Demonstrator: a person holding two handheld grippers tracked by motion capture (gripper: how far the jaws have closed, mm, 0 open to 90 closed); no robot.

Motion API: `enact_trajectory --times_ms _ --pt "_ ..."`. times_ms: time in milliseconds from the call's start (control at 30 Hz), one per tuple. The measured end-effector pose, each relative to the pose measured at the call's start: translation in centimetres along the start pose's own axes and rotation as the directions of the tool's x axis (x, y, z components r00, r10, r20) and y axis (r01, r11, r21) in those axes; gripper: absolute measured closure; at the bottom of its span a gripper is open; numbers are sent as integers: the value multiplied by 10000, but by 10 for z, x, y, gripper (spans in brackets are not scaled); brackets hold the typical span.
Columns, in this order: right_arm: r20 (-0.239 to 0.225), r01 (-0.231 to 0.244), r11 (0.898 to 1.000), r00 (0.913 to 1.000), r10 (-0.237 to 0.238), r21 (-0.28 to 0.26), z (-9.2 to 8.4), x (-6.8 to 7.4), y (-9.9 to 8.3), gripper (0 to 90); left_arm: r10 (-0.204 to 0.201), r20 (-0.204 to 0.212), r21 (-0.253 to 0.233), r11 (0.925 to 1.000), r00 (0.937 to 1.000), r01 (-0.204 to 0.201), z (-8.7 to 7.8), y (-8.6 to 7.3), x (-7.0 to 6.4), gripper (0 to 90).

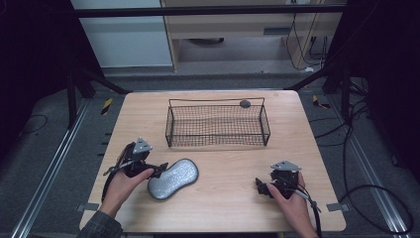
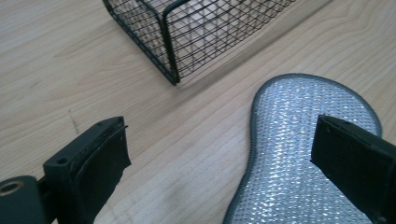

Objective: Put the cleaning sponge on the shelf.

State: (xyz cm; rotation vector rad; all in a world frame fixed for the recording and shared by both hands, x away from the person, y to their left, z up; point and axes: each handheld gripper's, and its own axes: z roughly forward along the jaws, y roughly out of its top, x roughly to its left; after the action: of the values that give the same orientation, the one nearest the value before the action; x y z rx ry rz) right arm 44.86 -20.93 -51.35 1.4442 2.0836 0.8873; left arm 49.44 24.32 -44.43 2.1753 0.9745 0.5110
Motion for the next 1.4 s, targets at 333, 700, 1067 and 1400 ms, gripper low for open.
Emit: enact_trajectory --times_ms 333,700,1067,1400 --pt "-39 28 10000 10000 -28 7 0 0 0 4 717 816 667 9948 9941 -772 -1 10 -16 33" --pt "-37 22 10000 10000 -22 -10 0 0 0 4 1454 1140 1484 9756 9828 -1615 9 18 -37 33" --pt "-87 81 10000 9999 -81 -2 0 -1 0 4 1812 944 1887 9622 9789 -1963 13 32 -43 32" --pt "-184 171 9999 9997 -171 13 0 -2 0 4 2294 1087 2689 9300 9673 -2507 15 48 -50 34"
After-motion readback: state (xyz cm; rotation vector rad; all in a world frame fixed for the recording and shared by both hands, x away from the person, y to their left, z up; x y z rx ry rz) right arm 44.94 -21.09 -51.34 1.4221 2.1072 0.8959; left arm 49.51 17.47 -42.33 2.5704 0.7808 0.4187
